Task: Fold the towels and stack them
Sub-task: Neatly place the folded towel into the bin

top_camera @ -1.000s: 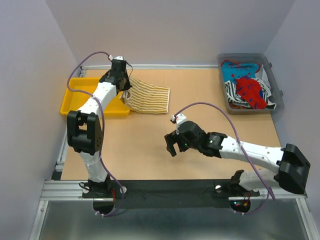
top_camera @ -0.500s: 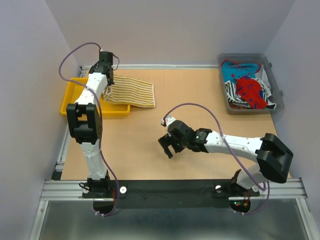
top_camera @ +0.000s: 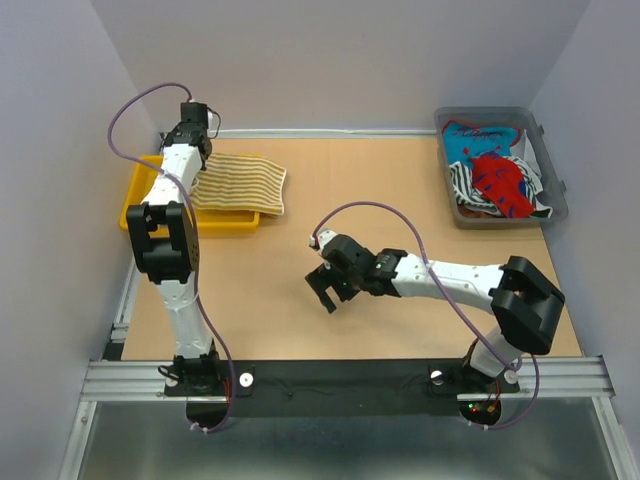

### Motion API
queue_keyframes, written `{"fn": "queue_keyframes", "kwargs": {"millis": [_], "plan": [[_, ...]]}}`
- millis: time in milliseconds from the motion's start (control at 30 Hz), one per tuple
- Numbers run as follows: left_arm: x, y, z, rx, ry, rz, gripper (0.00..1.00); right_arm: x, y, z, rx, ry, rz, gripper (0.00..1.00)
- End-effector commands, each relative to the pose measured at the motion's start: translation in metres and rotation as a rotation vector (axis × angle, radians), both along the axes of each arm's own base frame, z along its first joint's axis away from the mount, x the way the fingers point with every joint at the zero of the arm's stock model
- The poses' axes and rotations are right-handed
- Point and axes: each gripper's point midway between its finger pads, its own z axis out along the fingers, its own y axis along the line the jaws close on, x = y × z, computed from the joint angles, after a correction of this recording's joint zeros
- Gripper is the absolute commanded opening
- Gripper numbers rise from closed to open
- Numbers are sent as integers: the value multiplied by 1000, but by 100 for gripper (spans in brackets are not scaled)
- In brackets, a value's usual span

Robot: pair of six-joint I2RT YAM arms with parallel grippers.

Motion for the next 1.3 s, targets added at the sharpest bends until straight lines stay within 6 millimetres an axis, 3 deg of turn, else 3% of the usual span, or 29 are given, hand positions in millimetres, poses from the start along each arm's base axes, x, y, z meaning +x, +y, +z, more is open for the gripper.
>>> {"fn": "queue_keyframes", "kwargs": {"millis": [0,700,767,800,867,900,933,1000,1167,1267], "plan": [[7,36,30,116,-51,59,0,6,9,13,7,-19,15,100],[15,64,-4,206,-4,107,0,9,11,8,-46,-3,35,100],[13,69,-9,230,7,140,7,9,11,6,-50,0,35,100],[10,75,-11,250,18,164,16,9,11,5,-54,3,37,100],[9,79,-12,269,19,186,20,8,12,4,-53,7,42,100],[8,82,-13,274,21,196,26,8,13,5,-48,7,44,100],[8,86,-12,287,15,212,38,7,13,4,-48,15,48,100],[8,90,-9,295,-1,229,46,7,13,4,-48,18,49,100],[9,103,11,337,-66,295,64,6,14,3,-48,18,54,100],[9,107,30,343,-125,341,67,6,14,5,-45,17,54,100]]}}
